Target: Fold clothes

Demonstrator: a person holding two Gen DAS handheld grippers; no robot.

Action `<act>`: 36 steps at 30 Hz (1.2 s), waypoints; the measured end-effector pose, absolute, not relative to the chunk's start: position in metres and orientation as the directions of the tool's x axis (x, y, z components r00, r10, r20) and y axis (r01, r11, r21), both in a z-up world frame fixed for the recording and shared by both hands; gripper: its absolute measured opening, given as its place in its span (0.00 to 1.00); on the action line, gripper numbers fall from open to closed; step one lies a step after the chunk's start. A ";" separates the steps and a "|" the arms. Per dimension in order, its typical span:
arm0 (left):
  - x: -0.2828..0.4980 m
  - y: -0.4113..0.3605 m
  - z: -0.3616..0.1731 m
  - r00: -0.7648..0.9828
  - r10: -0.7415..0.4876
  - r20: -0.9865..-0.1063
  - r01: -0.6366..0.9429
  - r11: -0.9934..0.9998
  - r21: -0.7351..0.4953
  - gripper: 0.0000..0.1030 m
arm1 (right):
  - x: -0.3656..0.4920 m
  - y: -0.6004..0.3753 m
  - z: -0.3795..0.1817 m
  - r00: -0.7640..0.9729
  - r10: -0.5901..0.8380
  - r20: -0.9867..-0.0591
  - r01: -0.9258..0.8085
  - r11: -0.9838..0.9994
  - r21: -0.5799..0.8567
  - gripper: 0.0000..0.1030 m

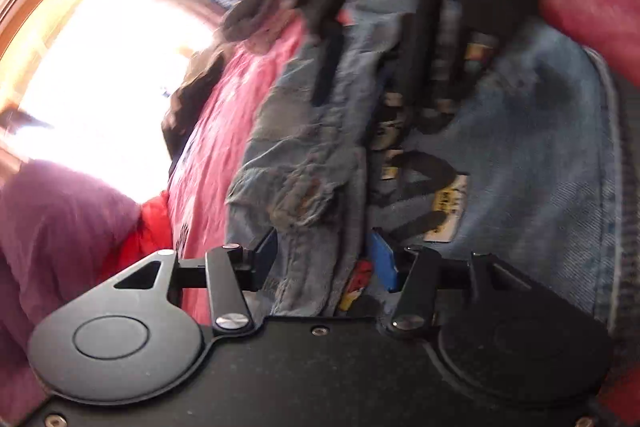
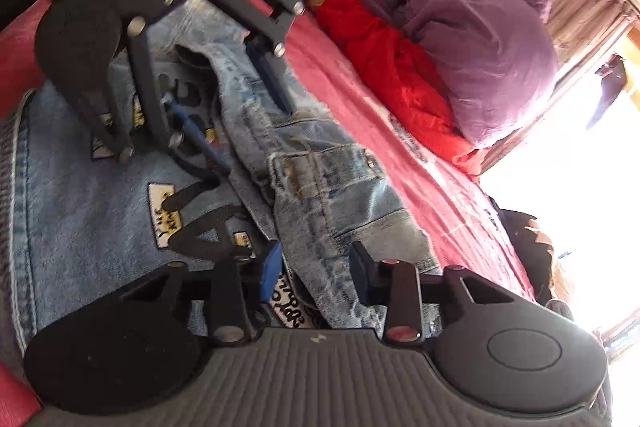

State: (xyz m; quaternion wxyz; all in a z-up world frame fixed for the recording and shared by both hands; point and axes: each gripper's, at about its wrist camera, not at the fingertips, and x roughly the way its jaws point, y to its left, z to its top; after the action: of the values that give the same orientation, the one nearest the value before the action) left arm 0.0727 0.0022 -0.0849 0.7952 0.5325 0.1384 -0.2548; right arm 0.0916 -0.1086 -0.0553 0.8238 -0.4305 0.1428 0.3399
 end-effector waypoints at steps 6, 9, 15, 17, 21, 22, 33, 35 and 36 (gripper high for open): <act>0.081 -0.009 -0.089 0.850 -0.245 -0.466 0.517 0.220 0.827 0.54 | 0.094 -0.115 -0.053 0.746 0.446 -0.494 -0.665 0.468 -0.582 0.29; 0.086 -0.009 -0.086 0.820 -0.224 -0.527 0.565 0.171 0.807 0.53 | 0.095 -0.118 -0.052 0.736 0.456 -0.500 -0.677 0.485 -0.554 0.29; 0.090 -0.010 -0.089 0.850 -0.208 -0.483 0.509 0.095 0.855 0.55 | 0.091 -0.124 -0.055 0.699 0.491 -0.520 -0.715 0.481 -0.507 0.29; 0.089 -0.014 -0.095 0.868 -0.204 -0.452 0.473 0.068 0.878 0.54 | 0.091 -0.124 -0.054 0.690 0.506 -0.518 -0.724 0.487 -0.488 0.29; 0.085 -0.014 -0.097 0.875 -0.210 -0.435 0.456 0.058 0.888 0.36 | 0.092 -0.126 -0.052 0.683 0.524 -0.509 -0.730 0.509 -0.455 0.29; 0.085 -0.014 -0.098 0.880 -0.210 -0.427 0.446 0.052 0.894 0.31 | 0.091 -0.127 -0.052 0.682 0.528 -0.505 -0.731 0.515 -0.449 0.29; 0.134 -0.015 -0.016 0.846 -0.214 -0.488 0.526 0.187 0.830 0.08 | 0.090 -0.135 -0.037 0.673 0.590 -0.447 -0.740 0.545 -0.394 0.30; 0.155 -0.016 0.001 0.847 -0.208 -0.489 0.525 0.179 0.832 0.08 | 0.092 -0.137 -0.036 0.667 0.599 -0.443 -0.745 0.552 -0.376 0.31; 0.164 -0.017 0.007 0.845 -0.205 -0.493 0.527 0.172 0.832 0.08 | 0.093 -0.138 -0.035 0.664 0.604 -0.441 -0.748 0.555 -0.364 0.31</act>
State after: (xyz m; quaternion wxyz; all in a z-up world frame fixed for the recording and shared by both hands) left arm 0.1644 -0.0172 0.0071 0.7536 0.5957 0.1353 -0.2430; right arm 0.0934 -0.1381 -0.0349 0.8717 -0.2684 0.1335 0.3878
